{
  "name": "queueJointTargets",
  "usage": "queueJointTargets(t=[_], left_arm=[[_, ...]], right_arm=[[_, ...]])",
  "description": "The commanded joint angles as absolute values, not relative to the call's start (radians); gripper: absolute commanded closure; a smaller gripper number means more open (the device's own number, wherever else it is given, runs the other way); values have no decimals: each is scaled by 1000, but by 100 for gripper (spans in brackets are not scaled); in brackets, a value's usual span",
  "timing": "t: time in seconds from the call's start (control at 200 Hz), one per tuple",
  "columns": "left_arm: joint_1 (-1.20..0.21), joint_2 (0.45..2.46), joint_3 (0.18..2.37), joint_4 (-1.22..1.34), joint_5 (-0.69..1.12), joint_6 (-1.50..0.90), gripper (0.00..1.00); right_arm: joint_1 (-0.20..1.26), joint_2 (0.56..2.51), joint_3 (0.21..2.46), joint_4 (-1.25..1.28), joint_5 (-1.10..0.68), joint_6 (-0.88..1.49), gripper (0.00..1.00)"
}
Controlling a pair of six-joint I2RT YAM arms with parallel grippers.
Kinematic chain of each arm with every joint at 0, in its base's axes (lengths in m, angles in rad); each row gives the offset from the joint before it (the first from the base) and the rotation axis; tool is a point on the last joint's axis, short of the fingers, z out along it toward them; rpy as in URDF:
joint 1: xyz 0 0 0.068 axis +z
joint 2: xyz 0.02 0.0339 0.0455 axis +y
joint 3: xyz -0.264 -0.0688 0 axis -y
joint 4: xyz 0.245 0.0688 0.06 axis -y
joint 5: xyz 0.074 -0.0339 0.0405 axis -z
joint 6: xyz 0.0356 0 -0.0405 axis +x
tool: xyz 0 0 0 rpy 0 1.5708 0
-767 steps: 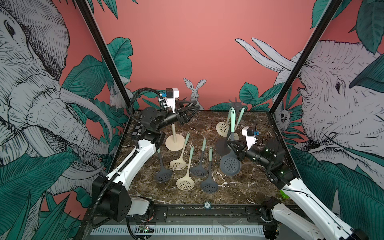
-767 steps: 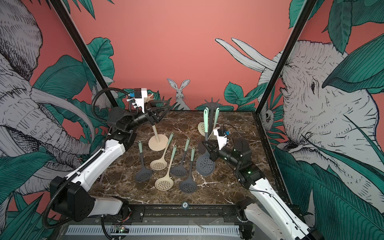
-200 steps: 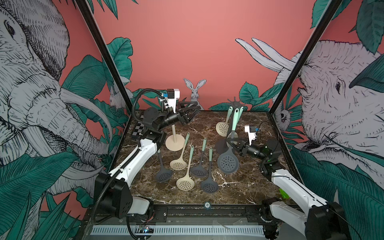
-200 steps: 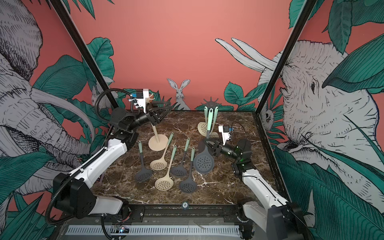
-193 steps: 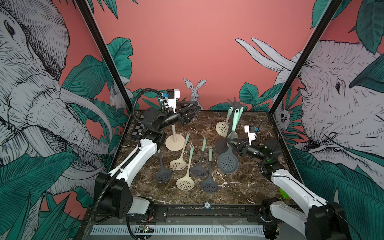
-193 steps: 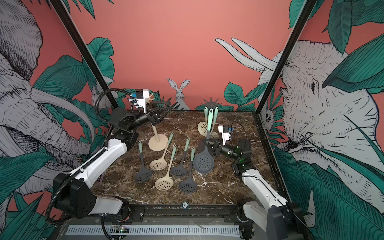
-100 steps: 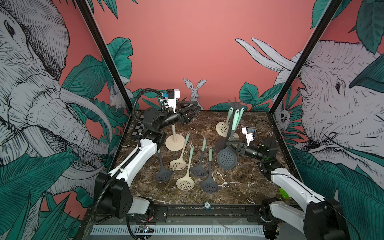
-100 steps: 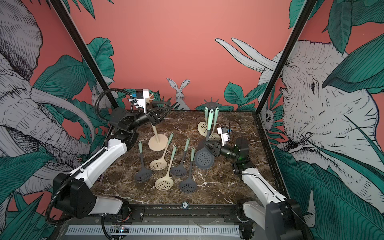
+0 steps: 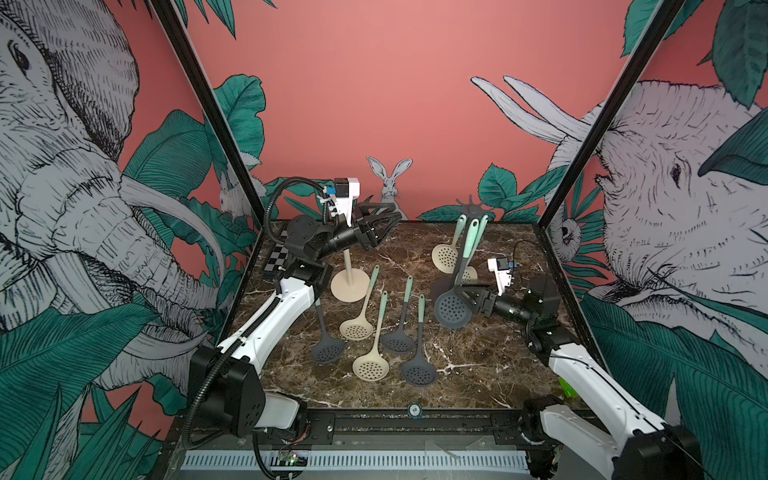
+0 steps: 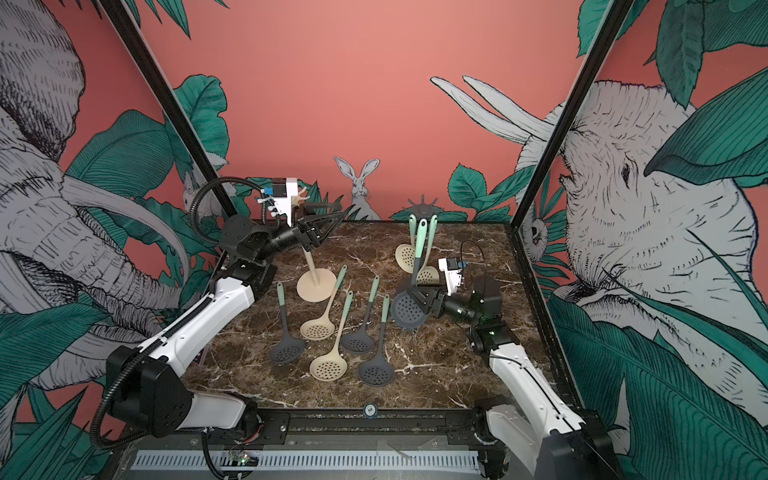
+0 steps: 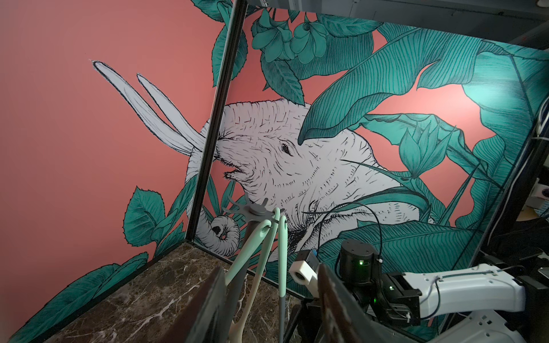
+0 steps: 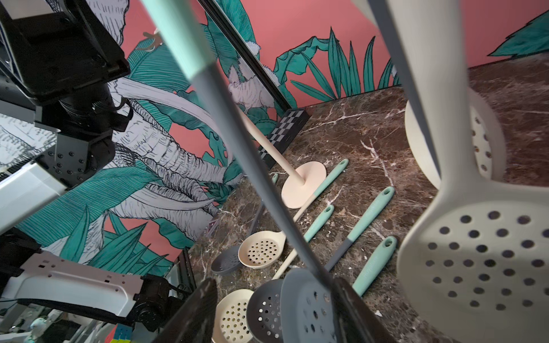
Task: Hang the skimmer on the kitchen utensil rack
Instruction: Hang the skimmer on the rack, then adjust the skimmer on the rack.
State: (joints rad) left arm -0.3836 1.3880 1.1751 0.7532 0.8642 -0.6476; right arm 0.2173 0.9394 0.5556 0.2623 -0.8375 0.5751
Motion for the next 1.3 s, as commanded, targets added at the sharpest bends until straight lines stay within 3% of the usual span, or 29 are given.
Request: queueJointTargets(t=[0.0,0.245,0.56,0.86,1.295], left_arm=[[-384,1360,1160,769,876,-629,48],[-384,1360,1164,758,879,-615,48],[-384,1366,1167,756,875,-612,48],[-384,1377,1166,773,873,-625,48],[-383,1386,1161,722,869,-588,48]], right_arm=[[213,872,603,178,-777,512,40],[213,773,680,149,-710,499,45],[242,878,789,331,-744,570,57],[279,1017,854,445,-702,558,58],[290,960,830,258,-599,443,57]])
